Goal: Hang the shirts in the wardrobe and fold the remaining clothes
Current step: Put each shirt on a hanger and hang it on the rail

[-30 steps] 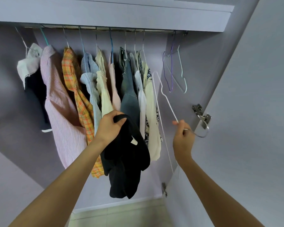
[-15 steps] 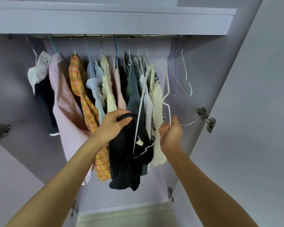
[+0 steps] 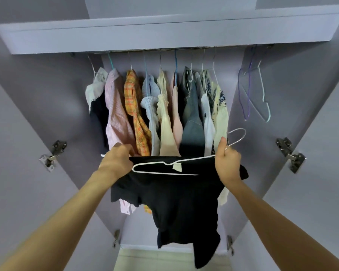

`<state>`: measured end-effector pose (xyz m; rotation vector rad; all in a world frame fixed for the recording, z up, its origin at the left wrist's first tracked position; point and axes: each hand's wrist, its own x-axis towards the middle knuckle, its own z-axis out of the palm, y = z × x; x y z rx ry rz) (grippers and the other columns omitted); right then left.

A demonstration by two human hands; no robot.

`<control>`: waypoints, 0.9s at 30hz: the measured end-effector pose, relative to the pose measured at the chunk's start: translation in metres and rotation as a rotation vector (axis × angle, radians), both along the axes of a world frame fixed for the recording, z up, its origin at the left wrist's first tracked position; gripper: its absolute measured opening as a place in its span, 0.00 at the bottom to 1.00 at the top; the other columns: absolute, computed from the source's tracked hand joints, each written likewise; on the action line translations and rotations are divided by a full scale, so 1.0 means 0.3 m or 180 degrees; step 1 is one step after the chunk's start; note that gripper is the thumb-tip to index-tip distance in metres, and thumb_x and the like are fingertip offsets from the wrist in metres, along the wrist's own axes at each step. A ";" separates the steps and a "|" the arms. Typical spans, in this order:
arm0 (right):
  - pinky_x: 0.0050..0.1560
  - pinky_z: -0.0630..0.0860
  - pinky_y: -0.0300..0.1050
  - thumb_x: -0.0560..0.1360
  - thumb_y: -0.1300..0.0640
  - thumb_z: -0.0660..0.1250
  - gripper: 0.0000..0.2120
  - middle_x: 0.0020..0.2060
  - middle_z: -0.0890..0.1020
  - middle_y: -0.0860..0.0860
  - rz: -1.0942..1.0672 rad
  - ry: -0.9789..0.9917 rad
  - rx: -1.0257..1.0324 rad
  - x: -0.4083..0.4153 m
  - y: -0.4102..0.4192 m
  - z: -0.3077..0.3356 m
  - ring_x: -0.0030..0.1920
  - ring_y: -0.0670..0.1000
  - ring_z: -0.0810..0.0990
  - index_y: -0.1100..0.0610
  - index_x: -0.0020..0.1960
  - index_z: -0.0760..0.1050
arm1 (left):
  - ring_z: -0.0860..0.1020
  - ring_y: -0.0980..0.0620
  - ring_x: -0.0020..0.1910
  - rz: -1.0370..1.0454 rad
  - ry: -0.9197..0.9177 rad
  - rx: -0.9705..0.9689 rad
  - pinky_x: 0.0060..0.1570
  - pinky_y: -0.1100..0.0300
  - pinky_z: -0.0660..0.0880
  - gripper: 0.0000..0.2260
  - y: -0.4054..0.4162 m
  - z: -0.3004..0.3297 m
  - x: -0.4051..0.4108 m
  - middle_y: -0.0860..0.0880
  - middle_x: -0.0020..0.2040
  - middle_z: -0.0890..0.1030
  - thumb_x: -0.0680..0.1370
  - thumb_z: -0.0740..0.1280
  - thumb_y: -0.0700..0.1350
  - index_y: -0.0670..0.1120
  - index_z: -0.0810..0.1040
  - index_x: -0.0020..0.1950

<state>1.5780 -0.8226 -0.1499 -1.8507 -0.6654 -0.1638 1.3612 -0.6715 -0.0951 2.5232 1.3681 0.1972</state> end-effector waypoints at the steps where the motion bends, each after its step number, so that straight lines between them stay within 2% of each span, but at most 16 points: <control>1: 0.36 0.59 0.43 0.82 0.57 0.53 0.28 0.20 0.60 0.50 -0.0055 -0.0074 -0.0077 0.003 0.007 -0.009 0.25 0.54 0.63 0.54 0.23 0.54 | 0.72 0.45 0.49 0.0064 0.0132 -0.0032 0.45 0.58 0.69 0.13 0.005 -0.001 -0.004 0.44 0.55 0.71 0.74 0.63 0.37 0.45 0.76 0.57; 4: 0.30 0.55 0.40 0.82 0.58 0.54 0.27 0.20 0.60 0.48 -0.0087 -0.0196 -0.0307 0.010 0.024 -0.034 0.23 0.47 0.61 0.54 0.24 0.56 | 0.73 0.46 0.51 0.0100 0.0198 -0.0241 0.45 0.58 0.69 0.13 0.016 0.007 -0.004 0.45 0.55 0.72 0.73 0.63 0.37 0.46 0.75 0.57; 6: 0.28 0.60 0.38 0.80 0.62 0.58 0.24 0.19 0.63 0.50 0.0055 -0.0474 -0.0610 -0.006 0.024 -0.036 0.21 0.47 0.63 0.59 0.24 0.64 | 0.72 0.49 0.47 0.0049 -0.0043 -0.0369 0.41 0.61 0.69 0.12 0.015 0.022 0.000 0.48 0.49 0.73 0.73 0.63 0.36 0.47 0.76 0.54; 8: 0.23 0.66 0.43 0.74 0.70 0.66 0.12 0.19 0.68 0.56 0.0411 -0.0806 -0.0837 -0.037 0.023 -0.033 0.19 0.53 0.68 0.67 0.32 0.73 | 0.72 0.50 0.45 0.0026 -0.0314 -0.0399 0.40 0.62 0.69 0.12 0.011 0.043 0.005 0.50 0.45 0.73 0.73 0.62 0.35 0.46 0.77 0.53; 9: 0.24 0.68 0.45 0.73 0.70 0.66 0.08 0.20 0.70 0.58 0.0598 -0.0906 -0.0862 -0.049 0.035 -0.028 0.20 0.55 0.70 0.67 0.34 0.74 | 0.73 0.50 0.45 -0.0004 -0.0395 -0.0411 0.41 0.61 0.70 0.13 0.009 0.053 0.011 0.49 0.46 0.74 0.73 0.62 0.34 0.46 0.77 0.54; 10: 0.24 0.69 0.46 0.74 0.69 0.65 0.11 0.21 0.70 0.57 0.0741 -0.0902 -0.0857 -0.067 0.048 -0.008 0.21 0.55 0.70 0.64 0.32 0.73 | 0.74 0.49 0.45 -0.0091 -0.0430 -0.0490 0.42 0.60 0.72 0.14 0.005 0.063 0.018 0.47 0.49 0.75 0.73 0.64 0.35 0.46 0.76 0.56; 12: 0.26 0.64 0.44 0.76 0.64 0.62 0.22 0.21 0.65 0.52 0.0823 -0.0994 -0.0721 -0.087 0.085 0.023 0.22 0.54 0.67 0.54 0.26 0.60 | 0.77 0.48 0.44 -0.0346 -0.0575 -0.0951 0.42 0.59 0.75 0.16 -0.007 0.075 0.031 0.47 0.54 0.75 0.74 0.69 0.39 0.47 0.74 0.60; 14: 0.33 0.62 0.45 0.79 0.59 0.59 0.24 0.25 0.65 0.51 0.0885 -0.1141 -0.0893 -0.091 0.123 0.034 0.27 0.53 0.67 0.51 0.28 0.53 | 0.76 0.52 0.44 -0.0501 -0.0908 -0.1294 0.44 0.63 0.74 0.20 -0.013 0.080 0.033 0.50 0.52 0.74 0.73 0.72 0.47 0.50 0.73 0.63; 16: 0.37 0.63 0.45 0.81 0.57 0.56 0.23 0.29 0.69 0.53 0.0963 -0.1030 -0.1105 -0.080 0.129 0.026 0.32 0.54 0.68 0.52 0.29 0.54 | 0.75 0.56 0.45 -0.0522 -0.1373 -0.1035 0.45 0.68 0.70 0.20 -0.011 0.068 0.012 0.52 0.52 0.75 0.73 0.71 0.50 0.50 0.73 0.63; 17: 0.37 0.62 0.44 0.81 0.56 0.55 0.22 0.30 0.69 0.54 0.0965 -0.0902 -0.1115 -0.070 0.124 0.023 0.33 0.54 0.69 0.52 0.29 0.55 | 0.74 0.56 0.50 -0.0484 -0.1483 -0.0738 0.50 0.66 0.70 0.20 -0.004 0.049 -0.006 0.51 0.55 0.75 0.73 0.71 0.50 0.50 0.73 0.64; 19: 0.37 0.60 0.44 0.81 0.56 0.55 0.22 0.30 0.71 0.55 0.0982 -0.0604 -0.0976 -0.054 0.110 0.030 0.33 0.54 0.69 0.53 0.29 0.57 | 0.68 0.51 0.63 -0.0365 -0.1211 -0.0112 0.64 0.51 0.65 0.21 0.008 -0.007 -0.042 0.51 0.64 0.71 0.74 0.69 0.52 0.52 0.72 0.66; 20: 0.35 0.59 0.42 0.81 0.55 0.54 0.21 0.31 0.73 0.56 0.0981 -0.0492 -0.0900 -0.051 0.105 0.039 0.33 0.53 0.69 0.54 0.29 0.58 | 0.64 0.49 0.67 -0.0327 -0.0972 0.0096 0.67 0.45 0.60 0.22 0.007 -0.034 -0.056 0.52 0.67 0.69 0.74 0.68 0.53 0.54 0.71 0.67; 23: 0.35 0.61 0.41 0.81 0.55 0.54 0.20 0.34 0.77 0.58 0.1058 -0.0517 -0.0803 -0.058 0.098 0.060 0.33 0.52 0.71 0.52 0.30 0.60 | 0.58 0.51 0.70 -0.0525 -0.0626 0.0423 0.70 0.44 0.50 0.24 0.000 -0.094 -0.054 0.55 0.69 0.66 0.75 0.64 0.58 0.56 0.67 0.71; 25: 0.36 0.64 0.45 0.81 0.56 0.55 0.20 0.32 0.75 0.58 0.1175 -0.0775 -0.0851 -0.078 0.097 0.073 0.32 0.54 0.71 0.53 0.30 0.59 | 0.59 0.53 0.71 -0.0918 -0.0558 0.0491 0.71 0.44 0.50 0.24 -0.009 -0.102 -0.027 0.56 0.70 0.65 0.76 0.61 0.59 0.56 0.65 0.72; 27: 0.34 0.63 0.43 0.80 0.57 0.57 0.20 0.29 0.71 0.55 0.1323 -0.0874 -0.0767 -0.103 0.100 0.081 0.30 0.52 0.69 0.55 0.30 0.60 | 0.65 0.52 0.68 -0.1357 -0.0401 0.0463 0.69 0.47 0.59 0.20 -0.024 -0.099 0.011 0.55 0.68 0.69 0.79 0.59 0.56 0.54 0.69 0.70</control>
